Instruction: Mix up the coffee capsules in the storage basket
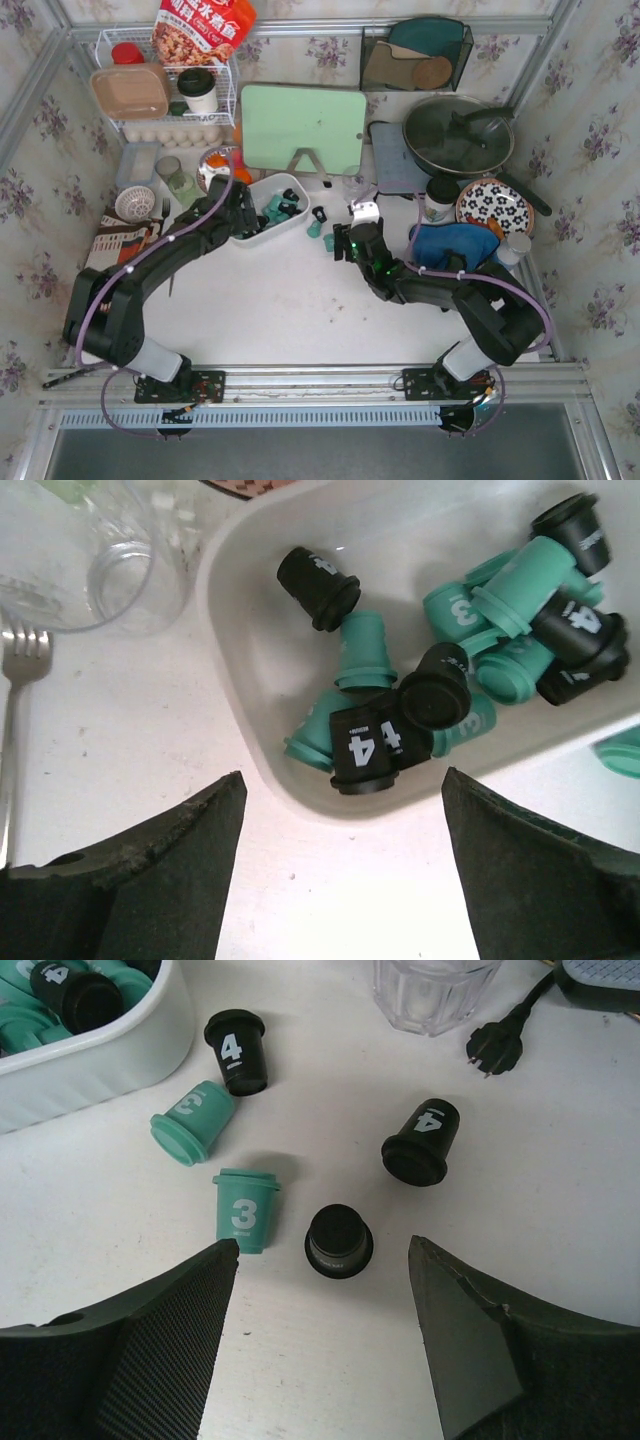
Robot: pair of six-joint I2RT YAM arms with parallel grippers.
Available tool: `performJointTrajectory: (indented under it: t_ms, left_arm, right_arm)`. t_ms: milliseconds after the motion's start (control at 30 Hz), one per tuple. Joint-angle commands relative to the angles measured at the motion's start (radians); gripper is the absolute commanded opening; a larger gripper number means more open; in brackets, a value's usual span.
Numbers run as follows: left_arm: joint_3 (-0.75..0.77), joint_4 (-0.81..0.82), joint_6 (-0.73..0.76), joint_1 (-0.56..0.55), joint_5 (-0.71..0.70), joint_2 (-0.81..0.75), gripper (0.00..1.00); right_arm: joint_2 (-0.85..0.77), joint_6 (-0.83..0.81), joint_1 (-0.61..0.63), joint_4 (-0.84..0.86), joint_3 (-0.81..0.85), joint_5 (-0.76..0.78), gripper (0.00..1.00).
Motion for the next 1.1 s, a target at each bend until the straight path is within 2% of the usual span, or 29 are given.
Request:
performJointTrajectory:
  t_ms: [0,367,633,867,1067]
  left_arm:
    - [-0.037,-0.01,0.024,-0.001,0.01,-0.11,0.81]
    - [-0.124,-0.203,0.072,-0.003,0.131,-0.398,0.8]
    - [-0.188,-0.304,0.096,-0.004,0.184,-0.502,0.79]
    - [-0.265,-0.204,0.119,-0.005,0.141,-0.515,0.79]
    - [-0.385,-0.049,0.126,-0.006,0.121,-0.505,0.79]
  right_arm:
    - [0.039,-0.003,-0.004,-0.004,0.029,0.009,0.76]
    - [0.154,0.007,-0.05,-0.022,0.096,-0.053,0.73]
    - [0.22,0.02,-0.064,-0.017,0.123,-0.104,0.64]
    - [0.248,0.009,-0.068,-0.03,0.136,-0.09,0.6]
    - [0.247,-0.003,-0.074,-0.043,0.141,-0.082,0.56]
